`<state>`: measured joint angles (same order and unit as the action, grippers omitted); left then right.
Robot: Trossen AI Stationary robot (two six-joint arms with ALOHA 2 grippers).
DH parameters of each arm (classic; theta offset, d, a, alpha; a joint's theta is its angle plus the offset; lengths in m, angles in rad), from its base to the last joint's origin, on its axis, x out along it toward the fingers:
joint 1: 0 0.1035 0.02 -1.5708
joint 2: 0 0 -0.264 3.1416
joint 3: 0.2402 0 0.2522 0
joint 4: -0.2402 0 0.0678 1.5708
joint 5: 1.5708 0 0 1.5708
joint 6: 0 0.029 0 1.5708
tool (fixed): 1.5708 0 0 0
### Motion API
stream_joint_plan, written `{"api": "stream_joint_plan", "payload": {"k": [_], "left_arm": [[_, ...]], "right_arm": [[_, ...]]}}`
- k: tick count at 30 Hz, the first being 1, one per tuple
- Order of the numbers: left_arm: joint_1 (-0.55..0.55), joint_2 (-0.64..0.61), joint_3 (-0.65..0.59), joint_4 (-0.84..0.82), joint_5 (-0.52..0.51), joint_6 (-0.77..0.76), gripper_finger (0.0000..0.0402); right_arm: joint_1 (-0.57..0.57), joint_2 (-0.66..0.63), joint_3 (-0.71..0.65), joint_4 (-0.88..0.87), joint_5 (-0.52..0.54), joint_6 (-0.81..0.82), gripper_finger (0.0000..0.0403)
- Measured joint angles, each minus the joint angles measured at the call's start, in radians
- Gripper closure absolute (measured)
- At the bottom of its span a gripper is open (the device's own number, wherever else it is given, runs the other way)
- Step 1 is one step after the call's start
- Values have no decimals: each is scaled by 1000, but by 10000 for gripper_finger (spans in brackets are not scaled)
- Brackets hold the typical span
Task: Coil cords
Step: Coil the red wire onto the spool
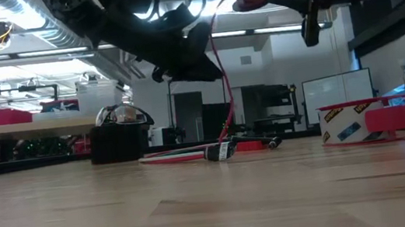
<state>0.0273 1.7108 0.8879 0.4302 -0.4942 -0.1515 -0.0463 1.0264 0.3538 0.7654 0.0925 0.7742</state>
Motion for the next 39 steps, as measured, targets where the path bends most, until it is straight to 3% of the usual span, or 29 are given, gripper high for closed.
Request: {"api": "stream_joint_plan", "payload": {"k": [30, 39], "left_arm": [[0, 0, 0, 91, 50, 20, 304], [2, 0, 0, 91, 50, -50, 304]], "right_arm": [[0, 0, 0, 103, 56, -24, 395], [0, 0, 0, 102, 56, -24, 395]]}}
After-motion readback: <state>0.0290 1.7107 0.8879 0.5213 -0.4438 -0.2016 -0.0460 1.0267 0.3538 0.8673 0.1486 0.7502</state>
